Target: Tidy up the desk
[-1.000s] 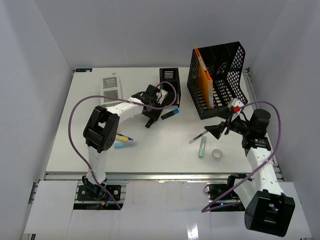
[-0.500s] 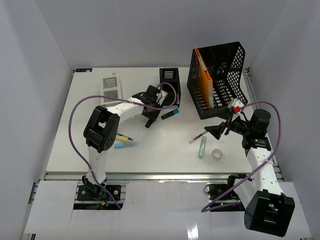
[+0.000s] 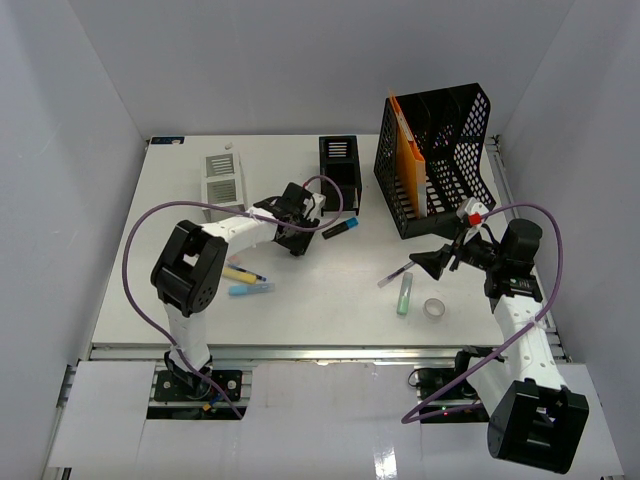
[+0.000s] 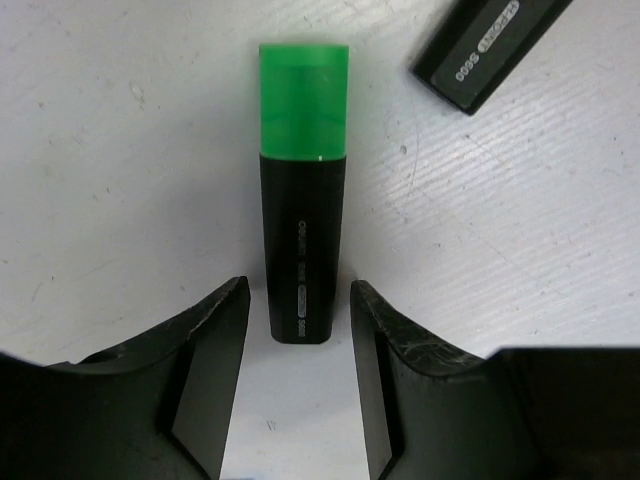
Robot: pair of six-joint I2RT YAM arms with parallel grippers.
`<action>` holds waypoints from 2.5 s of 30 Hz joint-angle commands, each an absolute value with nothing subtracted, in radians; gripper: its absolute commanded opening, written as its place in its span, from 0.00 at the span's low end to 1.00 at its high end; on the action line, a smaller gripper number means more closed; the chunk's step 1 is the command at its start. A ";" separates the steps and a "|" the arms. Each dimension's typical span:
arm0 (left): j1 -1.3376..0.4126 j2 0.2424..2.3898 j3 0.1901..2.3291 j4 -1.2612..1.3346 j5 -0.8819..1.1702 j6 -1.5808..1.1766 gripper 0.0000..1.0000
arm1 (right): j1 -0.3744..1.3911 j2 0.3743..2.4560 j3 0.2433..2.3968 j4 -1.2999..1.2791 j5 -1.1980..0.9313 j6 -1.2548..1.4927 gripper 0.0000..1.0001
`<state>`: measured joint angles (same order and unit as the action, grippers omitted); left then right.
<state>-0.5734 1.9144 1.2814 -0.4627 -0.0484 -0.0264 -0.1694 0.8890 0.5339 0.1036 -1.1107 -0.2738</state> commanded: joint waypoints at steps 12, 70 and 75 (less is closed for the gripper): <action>-0.578 1.849 1.217 -0.375 -0.021 -0.050 0.45 | -0.177 0.863 0.516 0.114 -1.149 -0.294 0.95; -0.603 0.894 0.414 0.295 0.245 -0.522 0.01 | 0.588 1.587 1.394 -0.237 -0.649 0.335 0.98; -0.605 0.954 0.452 0.298 0.249 -0.506 0.01 | 0.593 1.631 1.424 -0.207 -0.637 0.386 0.95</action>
<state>-0.5991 0.9226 0.3958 0.2577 0.2292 -0.5312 0.5843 1.6094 1.3756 -0.2524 -0.6463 0.3119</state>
